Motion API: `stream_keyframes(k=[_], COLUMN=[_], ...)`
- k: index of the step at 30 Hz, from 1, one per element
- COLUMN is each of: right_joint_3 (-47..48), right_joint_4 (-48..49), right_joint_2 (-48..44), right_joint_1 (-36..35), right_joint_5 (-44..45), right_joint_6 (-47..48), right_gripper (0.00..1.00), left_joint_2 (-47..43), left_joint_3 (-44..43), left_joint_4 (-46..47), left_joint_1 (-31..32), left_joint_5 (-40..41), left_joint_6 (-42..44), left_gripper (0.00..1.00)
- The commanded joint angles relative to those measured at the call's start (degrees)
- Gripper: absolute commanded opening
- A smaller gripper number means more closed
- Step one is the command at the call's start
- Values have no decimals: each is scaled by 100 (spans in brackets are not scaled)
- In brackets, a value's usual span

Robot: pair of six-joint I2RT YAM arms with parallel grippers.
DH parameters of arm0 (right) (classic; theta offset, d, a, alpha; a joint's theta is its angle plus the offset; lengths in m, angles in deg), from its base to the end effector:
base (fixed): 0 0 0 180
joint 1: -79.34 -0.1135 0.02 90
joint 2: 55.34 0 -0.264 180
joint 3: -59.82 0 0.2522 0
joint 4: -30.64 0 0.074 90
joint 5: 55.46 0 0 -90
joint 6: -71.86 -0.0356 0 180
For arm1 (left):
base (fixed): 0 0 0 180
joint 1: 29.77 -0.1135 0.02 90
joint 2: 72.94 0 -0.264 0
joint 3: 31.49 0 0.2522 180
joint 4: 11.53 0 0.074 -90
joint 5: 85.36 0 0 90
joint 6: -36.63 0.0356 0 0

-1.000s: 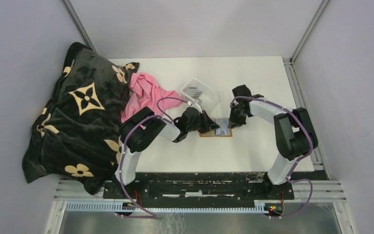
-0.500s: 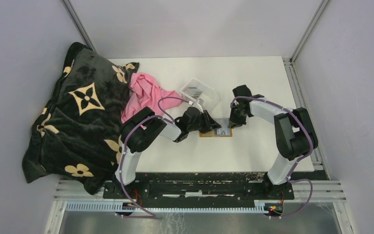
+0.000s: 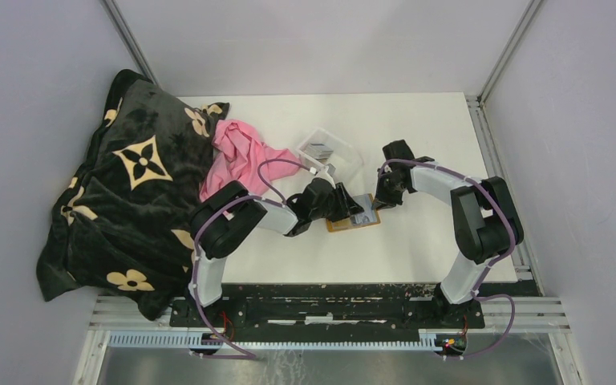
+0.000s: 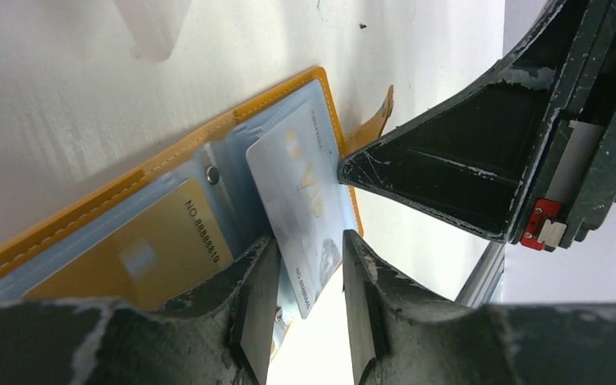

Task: Put the credit cards into the card holder
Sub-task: Insert the credit card into the card holder.

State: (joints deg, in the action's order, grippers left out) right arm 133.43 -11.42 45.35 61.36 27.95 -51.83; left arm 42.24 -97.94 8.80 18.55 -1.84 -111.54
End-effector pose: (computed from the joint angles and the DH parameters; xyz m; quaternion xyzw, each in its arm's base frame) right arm 0.3150 0.1065 0.1559 0.1239 0.9741 0.1296 0.1380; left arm 0.2596 -0.2976 0.1108 -0.0448 0.8569 -0.4386 0.2670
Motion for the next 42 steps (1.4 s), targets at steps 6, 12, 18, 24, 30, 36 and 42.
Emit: stream_keyframes(k=[6,12,18,24,30,36,42], right_joint_3=[-176,-193,-177,-184,-181,-149,-158], right_joint_4=[289,320,320,298,298,310,342], right_joint_2=[246,295,301,286,298,350,382], right_joint_1=[-92,-92,-92,-92,-94,-94,-92], right_joint_5=[-44,-87,-131,-128,-148,-184,-211], right_joint_6=[-111,-118,-120,-76,-50,-49,-45], right_gripper=[20,20,20,19,19,18,17], left_joint_2=[-299,-485,-606,-844,-1060,-1054,-1267], left_joint_3=[119,-191,-451,-340,-126,-154,-33], left_joint_4=[-2096,-3233,-3739,-3662,-3118,-3219,-3116], left_joint_1=[68,73,72,73,73,68,72], left_joint_5=[650,1181,1507,1740,1707,1848,2069], left_joint_6=[722,839,919,752,772,871,925], left_gripper=[49,52,54,51,46,31,19])
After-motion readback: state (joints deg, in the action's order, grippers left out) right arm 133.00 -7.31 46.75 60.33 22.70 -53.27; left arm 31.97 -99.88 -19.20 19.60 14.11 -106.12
